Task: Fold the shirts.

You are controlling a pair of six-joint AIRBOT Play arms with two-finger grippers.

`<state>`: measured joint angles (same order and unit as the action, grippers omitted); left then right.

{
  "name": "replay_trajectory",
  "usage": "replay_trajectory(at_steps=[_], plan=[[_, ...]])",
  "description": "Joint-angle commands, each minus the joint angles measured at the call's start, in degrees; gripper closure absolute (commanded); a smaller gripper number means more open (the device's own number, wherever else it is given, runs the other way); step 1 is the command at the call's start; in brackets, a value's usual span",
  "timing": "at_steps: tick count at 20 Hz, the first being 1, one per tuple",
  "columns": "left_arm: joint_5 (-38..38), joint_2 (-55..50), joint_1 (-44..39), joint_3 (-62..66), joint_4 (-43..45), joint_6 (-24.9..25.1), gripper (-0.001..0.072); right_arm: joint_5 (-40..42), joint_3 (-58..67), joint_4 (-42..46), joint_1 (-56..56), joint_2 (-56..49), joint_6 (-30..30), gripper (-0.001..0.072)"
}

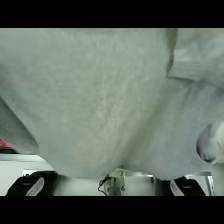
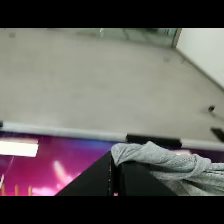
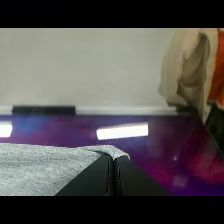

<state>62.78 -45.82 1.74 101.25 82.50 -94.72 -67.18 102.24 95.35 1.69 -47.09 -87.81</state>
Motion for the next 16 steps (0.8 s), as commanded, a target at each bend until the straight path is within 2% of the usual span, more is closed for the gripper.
replay_trajectory(at_steps=[1,3,5,7,12,16], plan=[[2.4,-4.5,0.1,-11.5,2.2,0.8,0.0677,0.9,-4.9,2.9,0.0,-10.5,0.6,0.0652],[-1.2,-9.2,0.0,-16.9,2.1,0.8,0.0677,8.3,-5.9,2.3,0.0,-18.4,-0.9,0.0652],[-4.1,-15.4,0.0,-19.8,2.1,0.8,0.0676,16.0,-5.9,-0.9,0.0,-26.4,-6.6,0.0652],[-5.9,-22.7,0.0,-20.3,1.9,0.7,0.0676,19.3,-5.9,-7.0,0.0,-34.1,-12.2,0.0652],[-8.2,-40.3,0.0,-20.3,-7.6,0.7,0.0675,15.4,-5.9,-26.9,0.0,-51.0,-13.0,0.0652],[-6.9,-49.6,0.0,-20.3,-17.6,0.7,0.0673,9.3,-5.9,-27.8,-2.8,-58.4,-12.9,0.0652]])
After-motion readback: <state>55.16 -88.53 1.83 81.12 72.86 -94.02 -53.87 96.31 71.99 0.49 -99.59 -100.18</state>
